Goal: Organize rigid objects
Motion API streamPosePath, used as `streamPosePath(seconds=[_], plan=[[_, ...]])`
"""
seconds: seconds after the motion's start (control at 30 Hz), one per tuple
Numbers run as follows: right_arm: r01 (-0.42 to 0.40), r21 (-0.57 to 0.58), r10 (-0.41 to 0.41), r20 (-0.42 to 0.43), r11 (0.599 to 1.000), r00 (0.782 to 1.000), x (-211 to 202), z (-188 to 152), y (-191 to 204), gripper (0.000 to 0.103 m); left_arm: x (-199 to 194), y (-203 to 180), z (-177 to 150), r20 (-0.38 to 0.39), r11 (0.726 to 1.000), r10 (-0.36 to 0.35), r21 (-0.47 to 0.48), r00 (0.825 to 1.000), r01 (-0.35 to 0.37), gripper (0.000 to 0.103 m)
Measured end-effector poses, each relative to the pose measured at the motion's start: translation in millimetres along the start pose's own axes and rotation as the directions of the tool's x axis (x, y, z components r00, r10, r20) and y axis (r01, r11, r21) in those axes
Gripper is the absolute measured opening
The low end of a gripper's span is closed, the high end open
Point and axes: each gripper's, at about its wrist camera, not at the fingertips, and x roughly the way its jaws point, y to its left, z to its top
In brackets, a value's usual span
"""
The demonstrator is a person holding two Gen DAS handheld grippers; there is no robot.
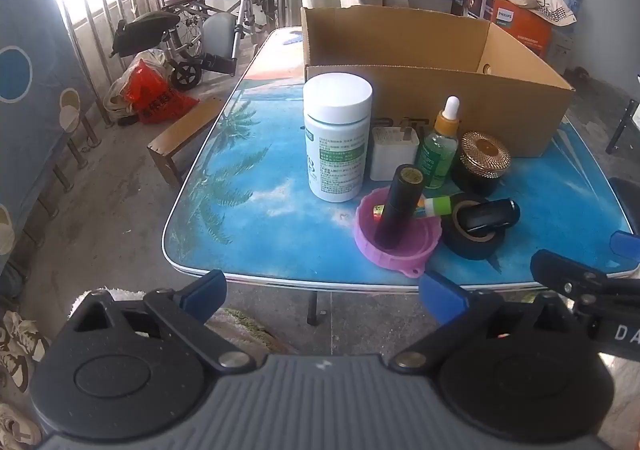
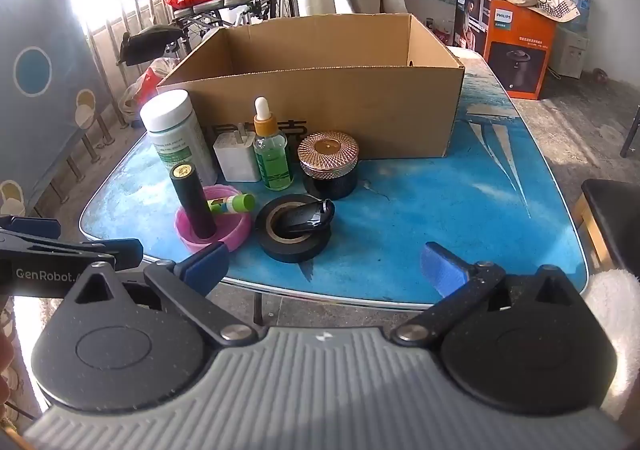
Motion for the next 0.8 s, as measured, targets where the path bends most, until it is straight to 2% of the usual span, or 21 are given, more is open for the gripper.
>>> streamPosePath(seconds=[0.23,0.8], plan=[[0.025,-0.024,-0.024,0.008,0.999,1.0,2,0,5,0.102,8,3,-2,-0.013,1.0,0.023,0.001,1.0,-0.023,0.103],[-0.018,-0.033,0.017,-0.04,0.999,0.999,9,3,9,0.102,11,1,-1,-0.025,0.999,0.045,0.012,0.999,-0.045,0.103]])
